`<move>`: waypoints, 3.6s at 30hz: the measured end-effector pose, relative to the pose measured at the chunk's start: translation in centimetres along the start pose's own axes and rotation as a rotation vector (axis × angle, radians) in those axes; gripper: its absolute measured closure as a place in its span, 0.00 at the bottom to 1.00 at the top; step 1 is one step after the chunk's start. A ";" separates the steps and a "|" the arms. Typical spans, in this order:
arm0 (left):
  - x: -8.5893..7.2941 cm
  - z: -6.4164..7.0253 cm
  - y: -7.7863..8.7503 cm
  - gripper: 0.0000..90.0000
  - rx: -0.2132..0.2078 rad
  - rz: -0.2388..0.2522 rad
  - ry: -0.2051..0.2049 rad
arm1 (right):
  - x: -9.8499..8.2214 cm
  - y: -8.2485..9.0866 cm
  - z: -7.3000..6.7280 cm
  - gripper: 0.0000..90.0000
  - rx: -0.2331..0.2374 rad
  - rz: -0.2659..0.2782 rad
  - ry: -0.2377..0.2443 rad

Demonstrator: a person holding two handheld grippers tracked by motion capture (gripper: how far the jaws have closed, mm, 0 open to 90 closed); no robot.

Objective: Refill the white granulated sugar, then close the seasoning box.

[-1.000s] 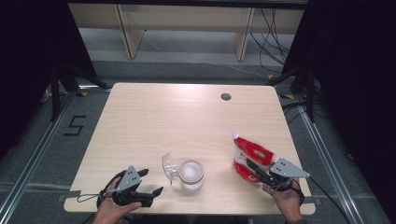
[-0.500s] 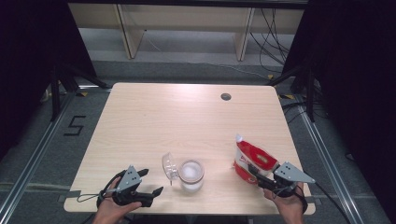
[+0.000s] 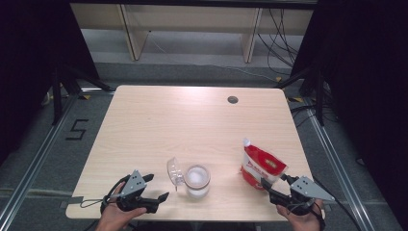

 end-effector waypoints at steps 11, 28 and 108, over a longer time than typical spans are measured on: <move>0.1 -0.1 0.0 0.19 0.006 0.002 0.008 | -1.1 1.1 -1.1 0.39 -0.024 -0.080 -0.027; 0.1 0.2 0.0 0.19 0.004 0.010 0.036 | -2.7 2.7 -1.5 0.34 -0.049 -0.134 -0.019; 6.1 3.4 0.7 0.99 -0.088 0.108 -0.035 | -2.9 2.7 -2.3 0.36 -0.060 -0.154 0.003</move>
Point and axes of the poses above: each handheld gripper's, and its own axes: y roughly backward along the jaws, x roughly out of its top, z roughly to its right, the point moved 9 cm from there along -y, roughly forward along the jaws, and after that the axes turned 1 degree about -y, right-handed, at the moved point
